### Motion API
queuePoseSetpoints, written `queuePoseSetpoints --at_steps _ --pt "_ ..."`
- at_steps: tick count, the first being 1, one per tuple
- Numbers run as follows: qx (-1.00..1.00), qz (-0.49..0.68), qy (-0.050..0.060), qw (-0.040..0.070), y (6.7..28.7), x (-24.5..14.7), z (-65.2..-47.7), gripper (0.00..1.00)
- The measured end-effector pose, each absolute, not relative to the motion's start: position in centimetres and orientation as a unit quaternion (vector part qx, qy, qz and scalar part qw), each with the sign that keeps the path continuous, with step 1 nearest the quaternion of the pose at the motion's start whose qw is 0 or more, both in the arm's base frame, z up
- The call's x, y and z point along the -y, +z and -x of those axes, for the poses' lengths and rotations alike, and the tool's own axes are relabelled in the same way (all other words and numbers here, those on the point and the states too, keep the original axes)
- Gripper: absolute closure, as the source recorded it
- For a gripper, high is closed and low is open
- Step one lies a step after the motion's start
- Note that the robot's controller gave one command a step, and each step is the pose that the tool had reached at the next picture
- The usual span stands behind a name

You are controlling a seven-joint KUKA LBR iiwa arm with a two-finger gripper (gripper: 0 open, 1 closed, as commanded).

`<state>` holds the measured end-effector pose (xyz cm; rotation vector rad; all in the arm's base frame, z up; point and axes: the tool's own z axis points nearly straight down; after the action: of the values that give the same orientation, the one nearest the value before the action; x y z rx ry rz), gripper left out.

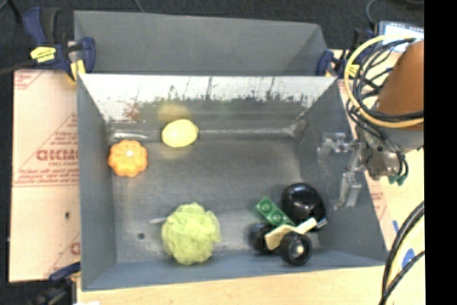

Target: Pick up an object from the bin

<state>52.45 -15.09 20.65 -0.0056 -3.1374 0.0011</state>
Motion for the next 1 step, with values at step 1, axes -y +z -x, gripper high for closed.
queuePoseSetpoints --at_steps 1 --pt "1.0 0.0 0.001 -0.002 21.1 15.03 -52.61 0.0"
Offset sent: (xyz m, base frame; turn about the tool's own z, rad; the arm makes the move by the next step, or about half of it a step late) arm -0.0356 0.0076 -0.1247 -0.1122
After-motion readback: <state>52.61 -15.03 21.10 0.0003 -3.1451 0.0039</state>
